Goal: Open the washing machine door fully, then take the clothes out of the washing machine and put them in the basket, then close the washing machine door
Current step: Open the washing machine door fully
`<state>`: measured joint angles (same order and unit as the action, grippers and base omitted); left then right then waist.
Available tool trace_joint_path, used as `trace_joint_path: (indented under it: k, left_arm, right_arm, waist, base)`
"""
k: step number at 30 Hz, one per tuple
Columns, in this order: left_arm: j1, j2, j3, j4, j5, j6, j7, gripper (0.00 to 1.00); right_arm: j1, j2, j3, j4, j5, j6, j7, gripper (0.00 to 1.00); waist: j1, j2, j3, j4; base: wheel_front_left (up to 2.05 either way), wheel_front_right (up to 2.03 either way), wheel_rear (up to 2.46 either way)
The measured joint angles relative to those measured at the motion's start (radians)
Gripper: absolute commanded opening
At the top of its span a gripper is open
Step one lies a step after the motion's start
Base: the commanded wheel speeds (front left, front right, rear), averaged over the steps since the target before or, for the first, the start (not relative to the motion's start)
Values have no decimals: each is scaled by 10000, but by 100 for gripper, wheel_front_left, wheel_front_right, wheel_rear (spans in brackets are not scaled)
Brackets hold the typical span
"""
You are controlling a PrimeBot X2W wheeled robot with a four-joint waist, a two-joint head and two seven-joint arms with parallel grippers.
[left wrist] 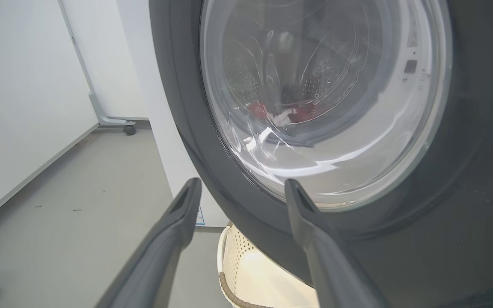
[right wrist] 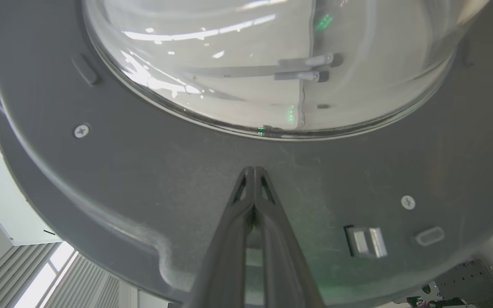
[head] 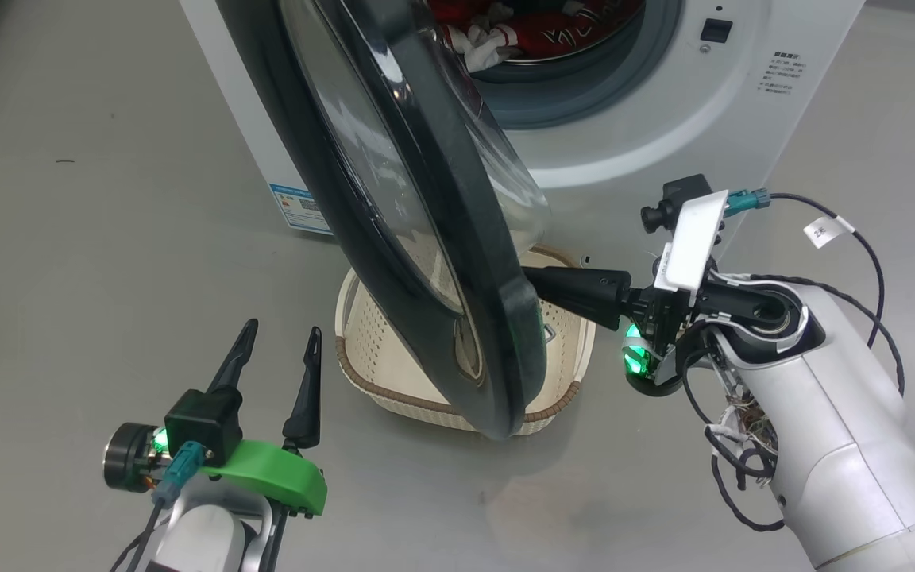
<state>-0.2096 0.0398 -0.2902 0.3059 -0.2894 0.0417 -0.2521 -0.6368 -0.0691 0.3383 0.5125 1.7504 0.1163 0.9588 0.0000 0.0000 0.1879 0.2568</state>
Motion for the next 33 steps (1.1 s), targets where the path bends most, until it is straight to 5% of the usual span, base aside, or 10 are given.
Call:
trace_joint_path:
  k: [33]
  left_arm:
    - [277, 0, -100, 73, 0, -104, 0, 100]
  right_arm:
    - [724, 0, 2754, -1214, 1526, 52, -1572, 0]
  waist:
    - [0, 0, -464, 1098]
  base:
    - [0, 0, 0]
